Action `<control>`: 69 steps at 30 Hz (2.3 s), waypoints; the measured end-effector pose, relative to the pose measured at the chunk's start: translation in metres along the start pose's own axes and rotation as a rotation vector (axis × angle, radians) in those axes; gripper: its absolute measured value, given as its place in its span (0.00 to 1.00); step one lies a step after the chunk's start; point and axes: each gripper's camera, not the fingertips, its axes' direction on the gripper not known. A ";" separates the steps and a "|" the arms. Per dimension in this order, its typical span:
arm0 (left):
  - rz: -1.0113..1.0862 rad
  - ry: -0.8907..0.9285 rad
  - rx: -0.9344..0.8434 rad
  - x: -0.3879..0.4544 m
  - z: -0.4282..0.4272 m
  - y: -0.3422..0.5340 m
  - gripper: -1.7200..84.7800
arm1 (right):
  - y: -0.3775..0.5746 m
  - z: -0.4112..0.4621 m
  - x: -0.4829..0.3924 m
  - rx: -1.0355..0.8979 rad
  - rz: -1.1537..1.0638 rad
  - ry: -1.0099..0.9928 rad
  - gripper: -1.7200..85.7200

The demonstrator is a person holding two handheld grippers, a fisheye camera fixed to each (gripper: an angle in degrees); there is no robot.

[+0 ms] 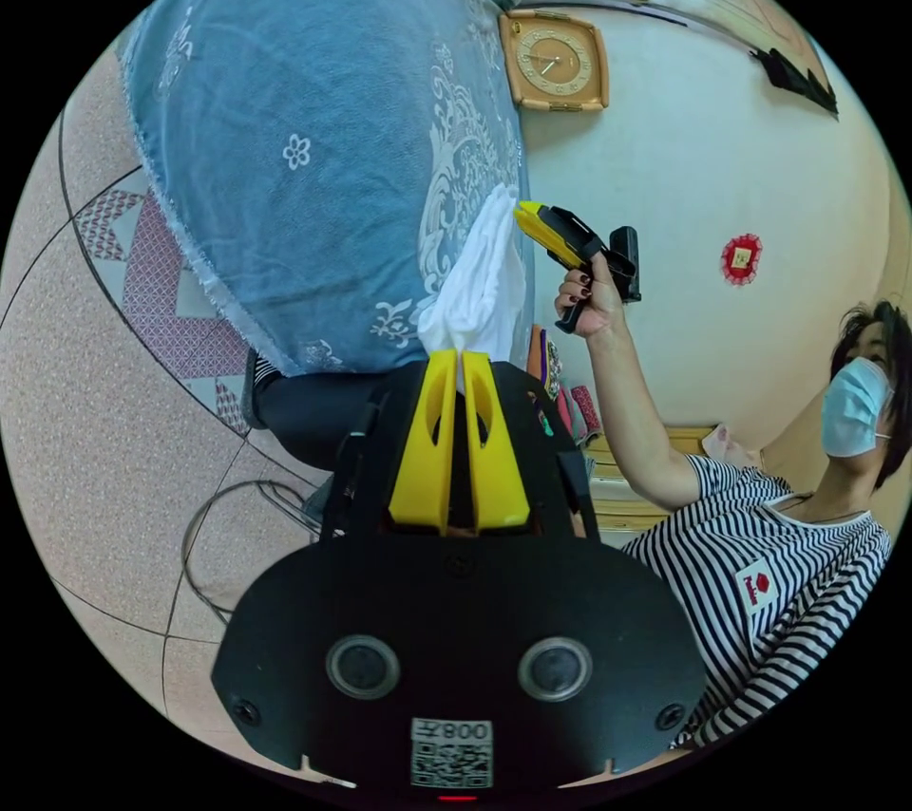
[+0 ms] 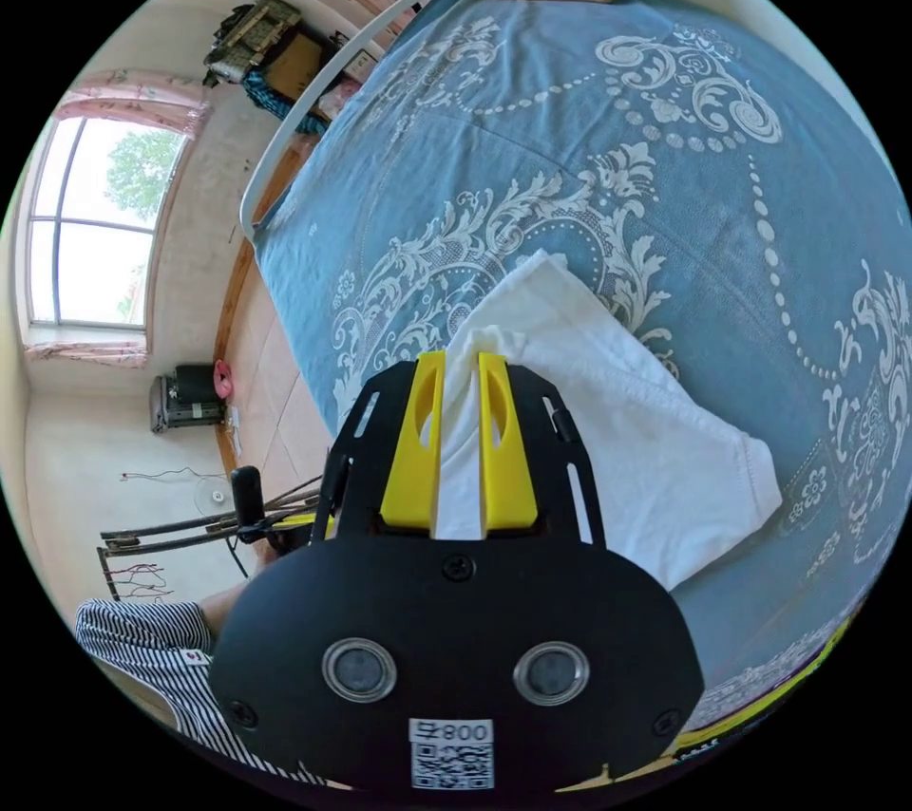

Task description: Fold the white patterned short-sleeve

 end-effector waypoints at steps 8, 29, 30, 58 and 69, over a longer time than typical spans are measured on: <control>0.104 -0.068 -0.005 0.020 0.031 0.013 0.03 | 0.008 -0.021 -0.010 0.013 -0.027 0.027 0.04; 0.093 -0.196 0.013 0.037 0.078 0.049 0.03 | 0.055 -0.051 -0.026 -0.042 -0.103 0.145 0.02; 0.095 -0.191 0.012 0.037 0.077 0.051 0.04 | 0.066 -0.063 -0.024 -0.025 -0.114 0.125 0.02; -0.147 0.260 -0.084 0.025 0.139 0.081 0.14 | 0.507 -0.088 0.126 0.025 0.363 -0.382 0.09; -0.002 0.228 -0.247 0.085 0.158 0.094 0.14 | 0.557 -0.068 0.153 0.091 0.426 -0.590 0.05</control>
